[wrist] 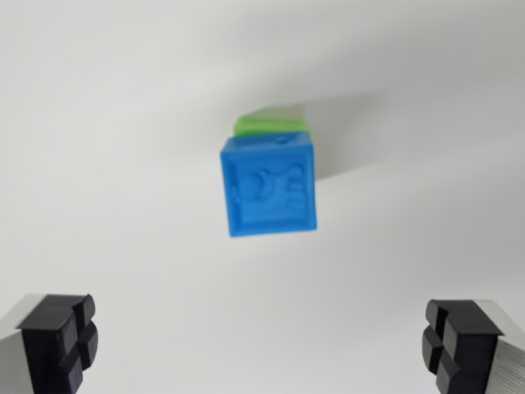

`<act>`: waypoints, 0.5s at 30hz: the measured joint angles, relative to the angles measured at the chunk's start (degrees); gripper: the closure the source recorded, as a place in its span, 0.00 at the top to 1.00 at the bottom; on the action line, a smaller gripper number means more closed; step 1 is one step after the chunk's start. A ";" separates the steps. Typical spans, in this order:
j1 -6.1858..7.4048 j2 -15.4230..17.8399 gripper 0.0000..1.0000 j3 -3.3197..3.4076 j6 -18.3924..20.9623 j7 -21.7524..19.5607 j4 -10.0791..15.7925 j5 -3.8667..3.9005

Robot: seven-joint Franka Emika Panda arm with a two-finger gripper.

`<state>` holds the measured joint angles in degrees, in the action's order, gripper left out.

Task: Stack cube

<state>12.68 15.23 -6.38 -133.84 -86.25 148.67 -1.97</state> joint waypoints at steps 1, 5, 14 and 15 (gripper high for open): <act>0.00 0.23 1.00 0.01 0.39 0.02 -0.15 -0.02; 0.00 1.87 1.00 0.07 3.36 0.11 -1.38 -0.11; 0.00 4.85 1.00 0.22 9.09 0.27 -4.19 -0.23; 0.00 5.13 1.00 0.24 9.77 0.28 -4.58 -0.23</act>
<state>12.68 20.35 -6.14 -124.07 -85.97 144.09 -2.20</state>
